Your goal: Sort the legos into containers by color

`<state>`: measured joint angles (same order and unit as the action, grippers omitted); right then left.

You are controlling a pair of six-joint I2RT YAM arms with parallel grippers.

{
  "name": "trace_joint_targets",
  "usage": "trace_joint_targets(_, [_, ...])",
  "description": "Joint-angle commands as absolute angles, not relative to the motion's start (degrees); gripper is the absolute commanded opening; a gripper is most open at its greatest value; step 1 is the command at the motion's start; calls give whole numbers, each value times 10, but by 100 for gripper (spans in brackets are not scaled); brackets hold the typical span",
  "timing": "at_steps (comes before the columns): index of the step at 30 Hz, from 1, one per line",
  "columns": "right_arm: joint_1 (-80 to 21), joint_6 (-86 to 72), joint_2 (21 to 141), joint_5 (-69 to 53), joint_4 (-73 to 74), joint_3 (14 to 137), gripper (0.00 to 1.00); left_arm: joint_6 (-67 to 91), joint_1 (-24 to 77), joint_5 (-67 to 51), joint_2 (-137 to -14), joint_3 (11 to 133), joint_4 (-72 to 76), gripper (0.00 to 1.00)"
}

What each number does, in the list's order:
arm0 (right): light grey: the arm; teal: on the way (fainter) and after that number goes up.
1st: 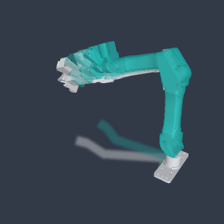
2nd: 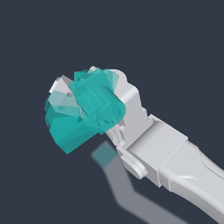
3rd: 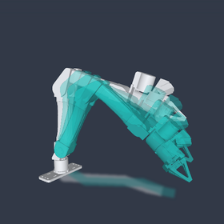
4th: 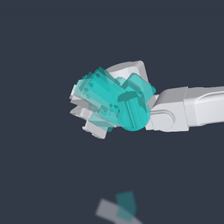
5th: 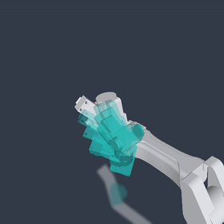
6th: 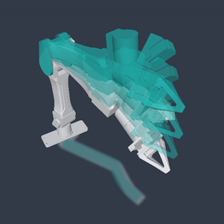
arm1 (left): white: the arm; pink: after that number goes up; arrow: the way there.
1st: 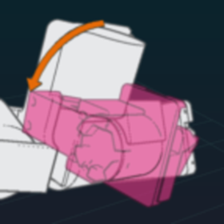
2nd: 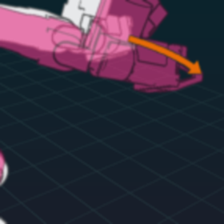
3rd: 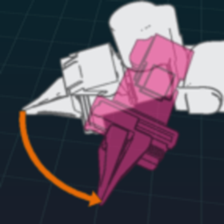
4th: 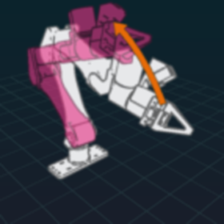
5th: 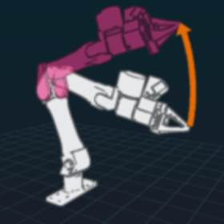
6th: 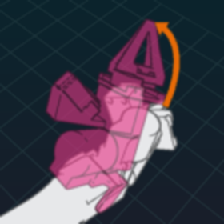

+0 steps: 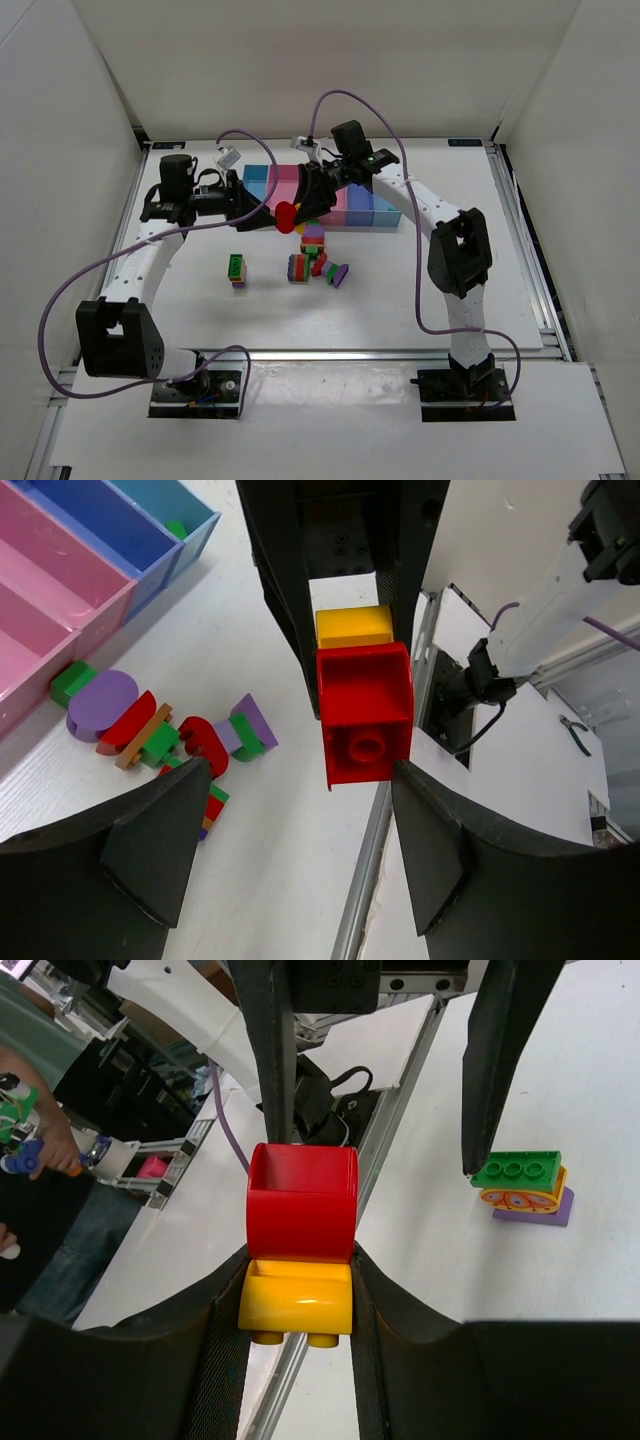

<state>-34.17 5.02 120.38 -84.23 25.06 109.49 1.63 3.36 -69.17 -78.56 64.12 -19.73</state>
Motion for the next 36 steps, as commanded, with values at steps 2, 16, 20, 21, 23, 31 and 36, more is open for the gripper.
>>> trace_joint_targets(2, [-355,33,1197,-924,214,1137,0,32,40,-725,-788,650,-171,82])
trace_joint_targets(16, [-361,37,1214,-927,217,1121,0,76,43,-758,-783,639,-124,79])
trace_joint_targets(20, [-358,60,1204,-927,242,1108,0,74,41,-762,-773,628,-127,80])
trace_joint_targets(21, [-356,61,1201,-926,242,1107,0,74,41,-762,-773,628,-127,80])
trace_joint_targets(23, [-354,61,1201,-925,242,1107,0,74,41,-765,-772,625,-126,80])
trace_joint_targets(31, [-356,40,1218,-915,219,1133,0,85,42,-772,-781,638,-120,57])
trace_joint_targets(36, [-358,25,1230,-899,201,1134,0,94,45,-769,-784,638,-113,41])
